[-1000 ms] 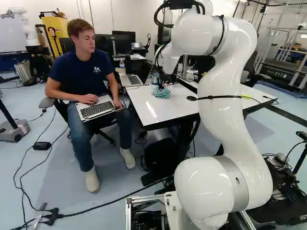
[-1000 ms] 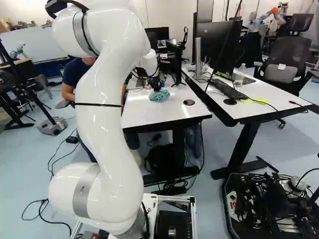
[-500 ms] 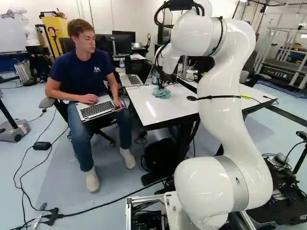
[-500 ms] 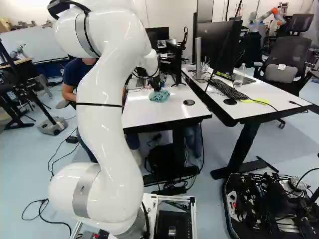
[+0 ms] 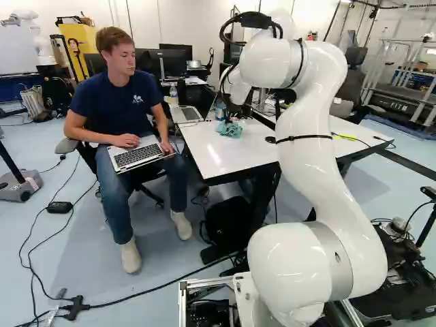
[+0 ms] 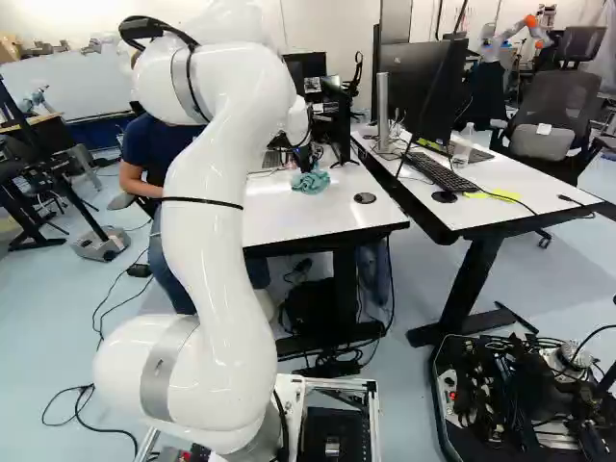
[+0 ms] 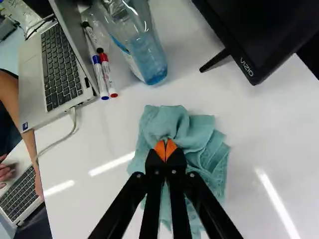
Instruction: Clean the table with the green towel
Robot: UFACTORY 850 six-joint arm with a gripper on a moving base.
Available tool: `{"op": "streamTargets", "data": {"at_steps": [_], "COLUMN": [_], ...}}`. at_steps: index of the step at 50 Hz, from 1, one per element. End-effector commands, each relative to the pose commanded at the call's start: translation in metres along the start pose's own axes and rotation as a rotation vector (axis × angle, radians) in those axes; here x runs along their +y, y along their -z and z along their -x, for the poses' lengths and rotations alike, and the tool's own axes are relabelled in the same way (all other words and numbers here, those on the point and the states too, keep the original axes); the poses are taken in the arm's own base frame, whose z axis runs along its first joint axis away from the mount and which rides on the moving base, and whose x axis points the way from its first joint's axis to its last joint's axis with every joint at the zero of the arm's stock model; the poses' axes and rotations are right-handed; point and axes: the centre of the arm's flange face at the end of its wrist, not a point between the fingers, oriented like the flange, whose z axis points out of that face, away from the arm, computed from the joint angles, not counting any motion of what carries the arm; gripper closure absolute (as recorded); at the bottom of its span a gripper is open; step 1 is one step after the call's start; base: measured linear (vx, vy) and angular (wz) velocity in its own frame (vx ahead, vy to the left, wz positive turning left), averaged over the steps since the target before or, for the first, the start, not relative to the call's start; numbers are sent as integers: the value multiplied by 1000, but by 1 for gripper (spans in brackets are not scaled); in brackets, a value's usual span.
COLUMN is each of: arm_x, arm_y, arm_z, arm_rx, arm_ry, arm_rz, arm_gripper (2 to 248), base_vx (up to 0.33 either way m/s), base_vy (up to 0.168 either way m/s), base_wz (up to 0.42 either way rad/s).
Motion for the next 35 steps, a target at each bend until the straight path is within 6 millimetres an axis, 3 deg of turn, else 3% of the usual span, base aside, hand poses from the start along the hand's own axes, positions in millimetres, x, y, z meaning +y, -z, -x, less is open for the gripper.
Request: {"op": "streamTargets", "data": {"at_steps": [16, 35], "arm_x": [-18, -37], "arm_y": [-1, 14], "arm_z": [4, 28], "arm_rx": [-4, -36], "arm_ry": [21, 46], "arm_rz": [-14, -25], "arm_gripper": [228, 228], "base_vx": [0, 0], "base_vy": [0, 0], "base_wz": [0, 0]}}
